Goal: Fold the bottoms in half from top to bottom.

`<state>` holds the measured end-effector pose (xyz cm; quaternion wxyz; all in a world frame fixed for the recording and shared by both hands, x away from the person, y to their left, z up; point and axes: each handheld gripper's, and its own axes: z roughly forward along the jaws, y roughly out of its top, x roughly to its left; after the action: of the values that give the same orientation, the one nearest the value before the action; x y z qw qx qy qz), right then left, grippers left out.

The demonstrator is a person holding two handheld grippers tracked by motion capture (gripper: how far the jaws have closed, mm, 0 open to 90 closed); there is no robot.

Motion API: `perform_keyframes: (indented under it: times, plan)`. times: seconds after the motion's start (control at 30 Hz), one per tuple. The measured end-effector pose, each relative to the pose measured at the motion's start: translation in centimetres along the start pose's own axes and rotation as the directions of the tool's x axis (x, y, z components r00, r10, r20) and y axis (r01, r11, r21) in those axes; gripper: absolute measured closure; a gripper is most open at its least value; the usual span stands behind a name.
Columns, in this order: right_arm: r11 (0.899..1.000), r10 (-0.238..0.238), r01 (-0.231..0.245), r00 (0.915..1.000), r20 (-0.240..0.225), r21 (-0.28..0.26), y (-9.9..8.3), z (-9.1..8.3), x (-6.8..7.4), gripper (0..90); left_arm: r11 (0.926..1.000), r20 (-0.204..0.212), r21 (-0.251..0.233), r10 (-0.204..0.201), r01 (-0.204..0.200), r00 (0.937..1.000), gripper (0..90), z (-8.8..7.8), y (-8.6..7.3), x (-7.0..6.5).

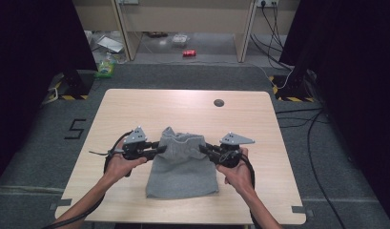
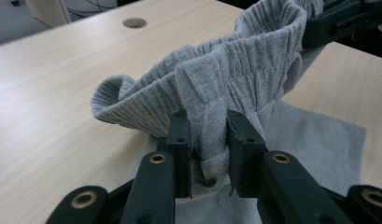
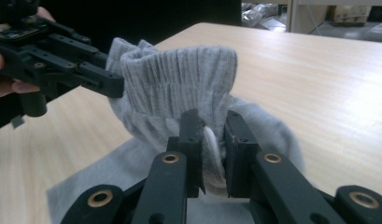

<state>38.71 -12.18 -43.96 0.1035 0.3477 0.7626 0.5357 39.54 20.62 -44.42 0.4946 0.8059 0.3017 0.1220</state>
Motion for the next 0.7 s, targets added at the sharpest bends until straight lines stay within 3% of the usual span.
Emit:
perform_keyframes:
  times: [0.1, 0.23, 0.47, 0.7]
  plan:
    - [1.000, -0.013, 0.013, 0.9999, -0.005, 0.019, -1.0, -0.3, 0.6, 79.5, 0.9998, 0.010, 0.013, 0.016, -0.016, 0.9998, 72.5, -0.1, -1.1, -0.6]
    - [0.999, 0.005, -0.005, 0.9999, -0.013, 0.035, -2.3, -0.6, 1.0, 79.3, 0.9996, 0.023, 0.020, 0.020, -0.021, 0.9995, 72.4, -0.2, -2.7, -1.5]
    - [0.995, 0.000, 0.003, 0.9997, -0.025, 0.102, -4.6, -0.8, 1.7, 77.2, 0.9972, 0.046, 0.065, 0.034, -0.037, 0.9984, 71.9, 0.4, -5.5, -2.7]
    - [0.994, 0.010, -0.005, 0.9987, -0.049, 0.112, -4.9, -1.9, 2.2, 64.6, 0.9959, 0.056, 0.075, 0.047, -0.051, 0.9973, 67.2, -0.1, -6.0, -3.0]
